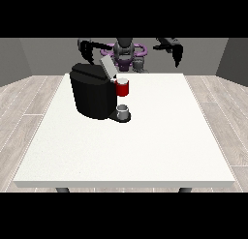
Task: Insert the coffee pod into the coffee machine and close the lid
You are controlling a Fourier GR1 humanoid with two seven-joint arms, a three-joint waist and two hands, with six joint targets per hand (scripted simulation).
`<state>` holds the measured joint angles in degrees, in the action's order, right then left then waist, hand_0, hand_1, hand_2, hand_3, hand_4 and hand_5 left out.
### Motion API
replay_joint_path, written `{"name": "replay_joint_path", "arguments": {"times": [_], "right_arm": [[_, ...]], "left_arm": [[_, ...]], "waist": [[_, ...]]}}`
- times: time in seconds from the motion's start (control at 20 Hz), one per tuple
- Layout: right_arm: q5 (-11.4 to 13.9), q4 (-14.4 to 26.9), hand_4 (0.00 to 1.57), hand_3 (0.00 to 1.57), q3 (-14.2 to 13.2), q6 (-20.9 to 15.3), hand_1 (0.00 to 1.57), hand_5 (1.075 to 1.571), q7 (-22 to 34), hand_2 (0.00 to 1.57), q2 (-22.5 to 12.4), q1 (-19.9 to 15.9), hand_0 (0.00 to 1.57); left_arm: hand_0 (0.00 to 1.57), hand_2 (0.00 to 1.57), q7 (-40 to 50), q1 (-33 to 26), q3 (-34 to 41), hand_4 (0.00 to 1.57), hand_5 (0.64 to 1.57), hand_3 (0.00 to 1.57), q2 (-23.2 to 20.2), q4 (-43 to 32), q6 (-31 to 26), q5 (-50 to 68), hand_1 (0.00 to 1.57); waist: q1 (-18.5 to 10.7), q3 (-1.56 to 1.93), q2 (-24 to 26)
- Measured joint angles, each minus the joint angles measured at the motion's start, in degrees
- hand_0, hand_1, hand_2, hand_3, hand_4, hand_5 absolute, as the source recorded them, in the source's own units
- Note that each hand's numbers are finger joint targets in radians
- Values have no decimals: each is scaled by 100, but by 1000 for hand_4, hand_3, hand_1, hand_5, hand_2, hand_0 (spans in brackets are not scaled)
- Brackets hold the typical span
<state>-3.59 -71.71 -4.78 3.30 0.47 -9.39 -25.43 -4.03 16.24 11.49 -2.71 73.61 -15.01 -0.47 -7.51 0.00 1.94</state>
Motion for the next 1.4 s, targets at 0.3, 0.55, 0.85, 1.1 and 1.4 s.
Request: {"name": "replay_joint_path", "arguments": {"times": [0.3, 0.55, 0.85, 1.1, 1.4], "right_arm": [[159, 425, 0, 0, 4, 27, 0, 1571, -199, 0, 2, -333, 0], [213, 688, 0, 0, -62, 116, 0, 1571, -272, 0, -86, -676, 0], [395, 905, 0, 0, 16, -10, 0, 1571, -341, 0, 35, -995, 0], [461, 1057, 0, 0, 43, -1, 0, 1571, -432, 0, 95, -1134, 0], [532, 1201, 182, 0, 70, 7, 0, 1571, -407, 0, 136, -1353, 0]], "left_arm": [[0, 0, 161, -72, -29, 0, 1571, 0, -143, 404, 112, 120, 0], [0, 0, 100, -132, -41, 0, 1571, 0, -189, 554, 185, 223, 0], [0, 0, -44, -180, -146, 0, 1571, 0, -203, 552, 317, 152, 0], [0, 0, -8, -236, -195, 0, 1571, 0, -220, 564, 357, 190, 0], [0, 0, -175, -258, -145, 24, 1571, 0, -352, 401, 320, 229, 0]], "waist": [[49, 0, -235], [58, -8, -379], [71, -16, -507], [80, -12, -500], [75, -6, -587]]}}
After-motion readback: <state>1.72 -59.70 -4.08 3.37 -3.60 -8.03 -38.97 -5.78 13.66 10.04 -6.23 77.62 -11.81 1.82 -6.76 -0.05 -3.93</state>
